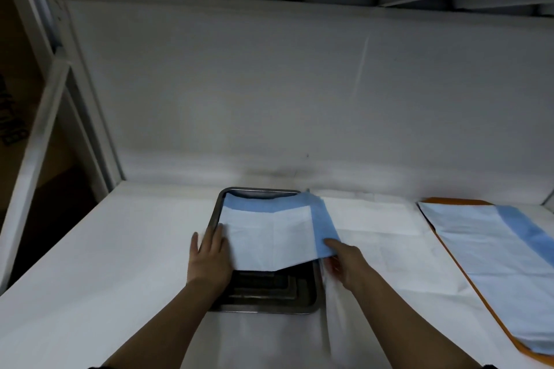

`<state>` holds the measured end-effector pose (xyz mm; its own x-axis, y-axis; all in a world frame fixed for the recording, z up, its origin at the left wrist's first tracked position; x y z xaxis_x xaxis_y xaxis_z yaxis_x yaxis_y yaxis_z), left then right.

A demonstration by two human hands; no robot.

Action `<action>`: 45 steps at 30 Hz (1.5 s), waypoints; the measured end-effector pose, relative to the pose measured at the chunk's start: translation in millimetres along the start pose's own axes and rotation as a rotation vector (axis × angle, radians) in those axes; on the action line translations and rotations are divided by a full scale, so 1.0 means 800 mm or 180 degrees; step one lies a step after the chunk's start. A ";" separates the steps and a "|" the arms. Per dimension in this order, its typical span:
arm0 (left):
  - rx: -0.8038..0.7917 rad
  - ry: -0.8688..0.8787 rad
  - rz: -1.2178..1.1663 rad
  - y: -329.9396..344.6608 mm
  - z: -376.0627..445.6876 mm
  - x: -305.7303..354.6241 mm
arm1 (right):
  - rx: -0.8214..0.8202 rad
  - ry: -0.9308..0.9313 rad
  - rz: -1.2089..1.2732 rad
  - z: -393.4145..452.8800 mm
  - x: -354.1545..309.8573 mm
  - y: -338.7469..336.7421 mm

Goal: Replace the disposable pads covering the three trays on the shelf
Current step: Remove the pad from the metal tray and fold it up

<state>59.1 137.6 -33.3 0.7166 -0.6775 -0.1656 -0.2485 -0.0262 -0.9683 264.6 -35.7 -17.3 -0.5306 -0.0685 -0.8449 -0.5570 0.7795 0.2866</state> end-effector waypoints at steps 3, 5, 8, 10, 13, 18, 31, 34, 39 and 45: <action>-0.0243 0.0587 -0.0241 -0.007 -0.004 0.021 | 0.0032 0.0206 0.0511 0.001 0.006 0.006; -0.0527 0.0873 -0.0530 -0.006 -0.006 0.031 | 0.0090 0.0242 0.0544 -0.001 0.006 0.011; -0.0826 0.0888 -0.0544 0.002 -0.006 0.030 | 0.0332 0.0157 0.0213 -0.002 0.003 0.012; -0.0898 0.0802 -0.0419 0.005 -0.007 0.027 | 0.0443 0.0079 0.0025 -0.002 0.002 0.009; -0.0986 0.0724 -0.0275 -0.003 -0.006 0.032 | 0.0461 0.0032 0.0116 -0.003 0.004 0.006; -0.0936 0.0749 -0.0314 -0.032 -0.005 0.052 | 0.0207 -0.0063 0.0006 -0.006 0.003 0.011; -0.0930 0.0911 -0.1584 -0.053 -0.002 0.137 | 0.0084 -0.0388 -0.0364 -0.009 -0.013 0.038; -0.0543 0.0754 -0.2038 -0.061 0.001 0.147 | -0.0219 -0.0554 -0.0567 -0.019 -0.021 0.054; 0.0317 0.0283 -0.2416 -0.090 -0.004 0.144 | -0.0594 -0.0931 -0.1227 -0.025 -0.021 0.073; 0.0875 -0.0147 -0.2933 -0.112 -0.011 0.109 | -0.0789 -0.1064 -0.1659 -0.022 -0.001 0.092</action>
<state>137.8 74.6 40.4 0.5806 -0.4471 0.6804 0.5820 -0.3566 -0.7309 212.4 11.2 12.1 0.0524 -0.1697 -0.9841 -0.8386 0.5276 -0.1357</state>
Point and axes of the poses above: each hand's wrist, its own z-axis towards the middle knuckle, its own y-axis out of the palm, x = y × z, the point moved 2 cm from there along z, towards the middle knuckle, and after that the axes turned 8 degrees about -x, right-handed, at the moved point
